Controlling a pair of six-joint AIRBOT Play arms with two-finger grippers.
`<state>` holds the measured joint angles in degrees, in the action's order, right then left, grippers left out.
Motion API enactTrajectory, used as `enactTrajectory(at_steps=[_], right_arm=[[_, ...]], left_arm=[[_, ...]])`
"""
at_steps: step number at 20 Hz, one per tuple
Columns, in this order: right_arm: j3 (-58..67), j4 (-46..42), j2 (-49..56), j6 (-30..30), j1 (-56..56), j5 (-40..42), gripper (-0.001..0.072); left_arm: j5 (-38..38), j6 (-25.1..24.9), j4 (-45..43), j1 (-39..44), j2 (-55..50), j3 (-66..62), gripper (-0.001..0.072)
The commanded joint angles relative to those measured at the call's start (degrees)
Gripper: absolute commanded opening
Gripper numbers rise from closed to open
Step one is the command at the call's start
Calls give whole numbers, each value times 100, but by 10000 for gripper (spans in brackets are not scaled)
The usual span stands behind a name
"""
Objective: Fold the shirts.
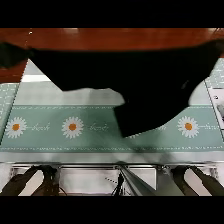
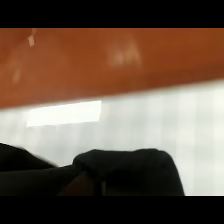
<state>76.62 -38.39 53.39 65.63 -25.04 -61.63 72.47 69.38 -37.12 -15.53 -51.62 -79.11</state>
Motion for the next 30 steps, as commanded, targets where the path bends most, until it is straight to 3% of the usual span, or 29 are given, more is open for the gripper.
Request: enactTrajectory(at_steps=[1,3,5,10,15,18,19,22,25,28,30], right_arm=[[1222,175,-625,501,-15,275,25],[1786,-33,-857,977,-15,293,25],[2223,-380,-1088,1320,-15,219,25],[3630,-2339,-1344,2341,-15,-997,25],[4236,-3399,-1285,2413,-15,-2129,24],[4236,-3368,-765,2288,-13,-3847,24],[4234,-3351,-518,2271,-13,-4424,25],[4164,-3272,170,2208,2,-4465,24],[3598,-3346,850,2197,42,-4461,24],[3143,-3991,1764,2061,791,-4323,25],[3141,-4197,2507,2055,1338,-3462,25]], left_arm=[[-367,98,-20,-4,468,-1853,22],[-382,256,-227,-4,597,-2684,22],[-184,752,-874,-4,745,-3270,21],[1414,1419,-2758,-4,1325,-3810,21],[2752,1751,-3152,-24,1478,-3807,20],[3311,1727,-3156,-249,1349,-3799,20],[3305,1602,-3158,-328,1318,-3716,20],[3305,1556,-3292,-468,1314,-2857,20],[3261,1593,-3233,-468,1261,-1226,20],[2170,1366,-2975,-404,933,313,21],[1172,1154,-2612,-280,407,756,22]])
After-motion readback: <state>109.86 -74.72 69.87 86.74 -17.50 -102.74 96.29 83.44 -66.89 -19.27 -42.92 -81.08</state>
